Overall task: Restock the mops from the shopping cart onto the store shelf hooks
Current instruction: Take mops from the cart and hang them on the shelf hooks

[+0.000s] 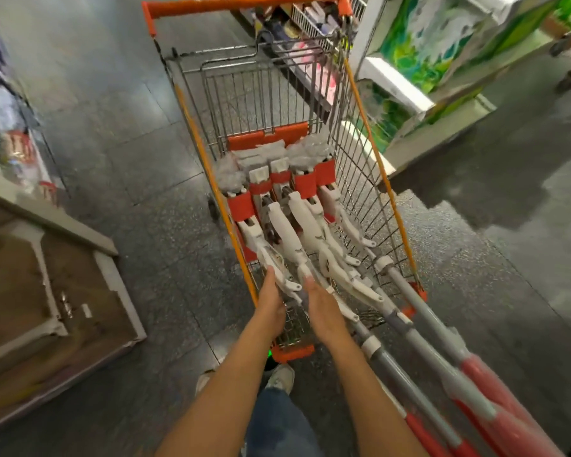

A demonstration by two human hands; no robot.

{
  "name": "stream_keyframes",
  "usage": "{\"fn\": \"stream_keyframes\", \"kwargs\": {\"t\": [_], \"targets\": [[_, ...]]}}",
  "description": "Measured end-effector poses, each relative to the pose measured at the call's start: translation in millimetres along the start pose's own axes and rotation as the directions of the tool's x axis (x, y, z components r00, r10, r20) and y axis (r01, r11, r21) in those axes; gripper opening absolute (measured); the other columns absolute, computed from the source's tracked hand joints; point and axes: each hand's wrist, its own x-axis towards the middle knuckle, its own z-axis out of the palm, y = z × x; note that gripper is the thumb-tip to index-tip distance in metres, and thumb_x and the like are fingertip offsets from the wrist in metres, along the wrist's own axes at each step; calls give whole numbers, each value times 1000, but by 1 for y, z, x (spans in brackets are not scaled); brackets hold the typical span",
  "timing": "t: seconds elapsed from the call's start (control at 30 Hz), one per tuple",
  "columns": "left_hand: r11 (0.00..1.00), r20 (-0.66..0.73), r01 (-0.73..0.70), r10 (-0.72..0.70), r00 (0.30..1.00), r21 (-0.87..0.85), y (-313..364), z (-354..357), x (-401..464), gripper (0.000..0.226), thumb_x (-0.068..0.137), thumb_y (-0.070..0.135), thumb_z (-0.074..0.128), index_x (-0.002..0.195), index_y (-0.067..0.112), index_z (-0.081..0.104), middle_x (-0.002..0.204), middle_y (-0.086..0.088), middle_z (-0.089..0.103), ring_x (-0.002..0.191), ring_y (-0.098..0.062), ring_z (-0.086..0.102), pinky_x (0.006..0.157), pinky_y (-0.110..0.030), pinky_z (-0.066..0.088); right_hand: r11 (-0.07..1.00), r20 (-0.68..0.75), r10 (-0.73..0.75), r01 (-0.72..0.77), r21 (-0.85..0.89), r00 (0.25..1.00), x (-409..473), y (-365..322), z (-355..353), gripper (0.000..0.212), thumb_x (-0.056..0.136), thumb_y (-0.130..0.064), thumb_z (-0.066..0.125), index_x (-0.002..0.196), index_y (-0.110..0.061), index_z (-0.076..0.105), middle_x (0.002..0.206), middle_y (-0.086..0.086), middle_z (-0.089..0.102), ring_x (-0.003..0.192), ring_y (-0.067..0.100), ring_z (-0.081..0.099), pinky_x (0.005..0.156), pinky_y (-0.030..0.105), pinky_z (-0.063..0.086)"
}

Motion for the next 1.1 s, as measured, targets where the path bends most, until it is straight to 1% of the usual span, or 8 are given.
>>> {"fn": "stream_keyframes", "kwargs": {"t": [0.13,0.23,0.37,0.53,0.67,0.87,0.97,1.1], "targets": [[990,22,51,-49,999,-133,5,9,6,51,104,51,43,135,14,56,126,-12,65,115,-27,62,110,-48,45,998,-30,-34,32,-57,999,8,7,0,50,109,-44,19,110,-36,68,103,-16,66,94,-3,58,83,23,42],[982,-6,94,-96,995,-164,3,13,14,37,101,48,51,112,14,61,107,-12,68,102,-30,66,105,-51,49,998,-43,-25,23,-54,999,11,10,-3,52,109,-44,20,114,-27,69,108,-8,66,103,9,59,88,28,42],[973,-95,88,-110,989,-214,-8,15,30,38,99,37,60,113,2,62,103,-16,70,92,-33,68,92,-52,55,996,-38,-13,10,-88,999,13,11,-3,46,109,-45,18,75,-38,49,78,-14,49,78,6,48,70,26,35],[976,-138,45,-76,988,-215,-12,13,34,34,98,35,63,103,1,66,94,-13,71,83,-29,68,91,-53,56,995,9,-62,62,-75,998,3,12,-6,45,110,-28,24,123,-7,61,115,2,59,108,13,53,85,19,36],[979,-162,32,-66,985,-202,-9,13,33,29,99,34,61,93,6,65,82,-9,70,68,-23,67,62,-36,57,973,24,-39,44,-228,999,7,9,-12,43,106,-29,45,145,-12,50,143,4,55,130,17,51,103,25,37],[974,-118,16,-44,992,-224,1,18,21,25,98,30,63,97,5,66,85,-11,70,71,-24,68,57,-34,57,942,-89,-8,-22,-335,996,20,-2,-21,22,98,-26,58,111,-19,74,91,1,71,64,7,53,55,20,35],[974,-81,10,-29,996,-224,2,23,11,23,98,26,64,98,3,66,90,-15,72,79,-29,70,68,-41,60,947,-112,-1,-35,-319,994,14,-4,-34,15,95,-26,62,93,-17,74,65,-9,55,53,3,43,48,20,29],[976,-40,-7,-2,999,-218,1,26,-5,19,96,23,67,96,4,68,87,-15,75,82,-30,72,77,-46,60,954,-128,-29,-11,-300,991,-4,-11,-47,19,92,-26,65,104,-18,77,76,-6,64,59,3,49,51,22,35]]}}
